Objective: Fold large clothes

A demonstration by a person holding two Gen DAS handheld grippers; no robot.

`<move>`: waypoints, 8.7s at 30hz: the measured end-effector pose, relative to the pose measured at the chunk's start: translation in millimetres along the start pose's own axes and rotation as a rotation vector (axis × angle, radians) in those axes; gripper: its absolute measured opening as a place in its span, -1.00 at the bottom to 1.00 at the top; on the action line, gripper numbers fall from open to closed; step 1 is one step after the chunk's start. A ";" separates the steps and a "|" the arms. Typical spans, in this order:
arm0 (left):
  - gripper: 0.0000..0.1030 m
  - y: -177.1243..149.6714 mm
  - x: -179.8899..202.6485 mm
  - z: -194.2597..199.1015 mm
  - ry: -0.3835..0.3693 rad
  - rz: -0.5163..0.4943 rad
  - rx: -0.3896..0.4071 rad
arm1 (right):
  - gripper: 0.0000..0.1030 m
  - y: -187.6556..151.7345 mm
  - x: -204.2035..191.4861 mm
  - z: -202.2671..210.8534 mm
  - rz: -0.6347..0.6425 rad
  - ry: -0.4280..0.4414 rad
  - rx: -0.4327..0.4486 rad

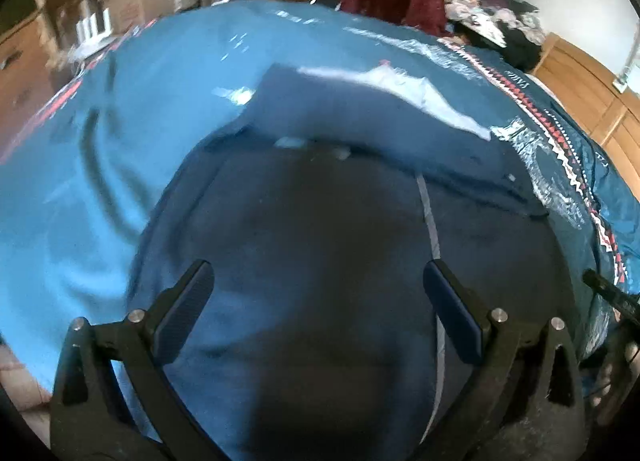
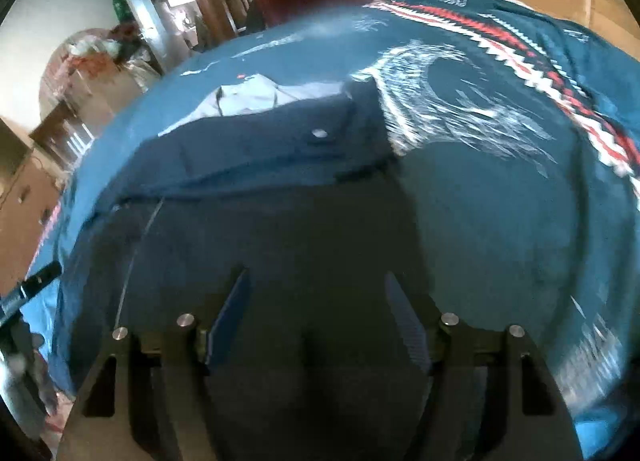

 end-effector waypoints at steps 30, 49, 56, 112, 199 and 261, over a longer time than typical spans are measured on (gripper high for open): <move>1.00 -25.7 40.8 -88.9 0.122 -0.241 -0.009 | 1.00 -17.7 -6.6 -95.0 0.187 -0.012 0.011; 1.00 -23.9 41.6 -91.4 0.122 -0.242 -0.016 | 1.00 -16.1 -9.5 -95.2 0.200 -0.022 -0.013; 0.99 -10.1 26.0 -71.1 -0.005 -0.182 -0.105 | 0.82 -5.7 -13.7 -80.9 0.214 0.021 -0.130; -0.80 -123.2 -153.2 37.6 -0.370 0.087 -0.293 | -0.51 -165.0 48.3 -12.8 0.017 0.301 -0.585; 0.48 42.9 -152.6 -42.1 -0.156 0.285 -0.014 | 0.12 92.6 102.2 -68.6 0.059 0.057 0.051; 1.00 9.0 -93.4 -95.6 0.337 0.056 -0.033 | 1.00 2.2 119.1 -97.5 0.061 -0.183 0.011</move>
Point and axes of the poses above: each gripper's, at about its wrist camera, not at the fingertips, and z roughly against the way its jaws point, x to its right, y to its top, the point moved 3 cm from there along -z, roughly the way its jaws point, and after that the axes turned 4 degrees about y, right-handed, at the moved point
